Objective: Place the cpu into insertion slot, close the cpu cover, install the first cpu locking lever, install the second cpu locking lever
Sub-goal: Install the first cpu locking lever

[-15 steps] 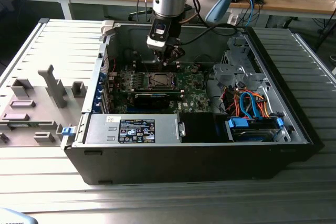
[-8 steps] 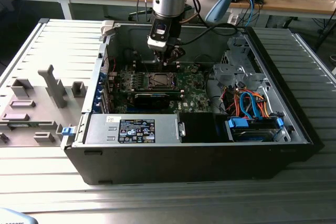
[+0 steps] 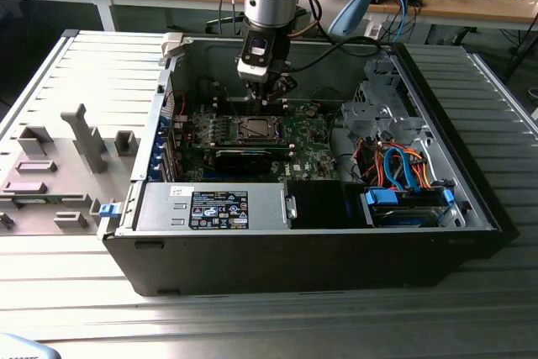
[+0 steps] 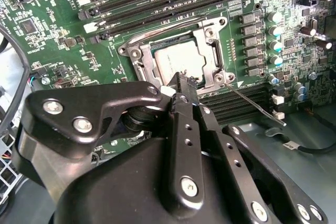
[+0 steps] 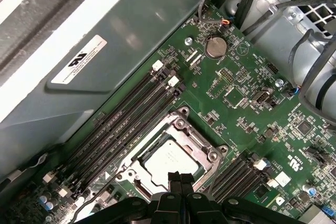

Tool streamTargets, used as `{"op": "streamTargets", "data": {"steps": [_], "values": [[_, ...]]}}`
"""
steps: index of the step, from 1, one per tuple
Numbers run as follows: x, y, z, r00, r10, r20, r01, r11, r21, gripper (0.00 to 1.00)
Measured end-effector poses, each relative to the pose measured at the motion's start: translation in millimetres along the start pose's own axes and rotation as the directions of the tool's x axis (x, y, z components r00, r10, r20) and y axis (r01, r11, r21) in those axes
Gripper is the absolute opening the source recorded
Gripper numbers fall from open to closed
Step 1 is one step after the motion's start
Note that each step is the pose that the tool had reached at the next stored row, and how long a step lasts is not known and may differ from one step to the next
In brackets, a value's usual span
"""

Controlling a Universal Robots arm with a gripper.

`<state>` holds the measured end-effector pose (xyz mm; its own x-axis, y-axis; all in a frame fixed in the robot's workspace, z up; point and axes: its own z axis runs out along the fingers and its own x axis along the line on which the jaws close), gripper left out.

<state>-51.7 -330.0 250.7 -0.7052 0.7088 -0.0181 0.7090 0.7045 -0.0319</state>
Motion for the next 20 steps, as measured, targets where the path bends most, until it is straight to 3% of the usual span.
{"op": "streamTargets", "data": {"steps": [20], "values": [[0.0,0.0,0.0,0.9981,-0.061,0.002,0.061,0.9981,-0.001,0.11]]}}
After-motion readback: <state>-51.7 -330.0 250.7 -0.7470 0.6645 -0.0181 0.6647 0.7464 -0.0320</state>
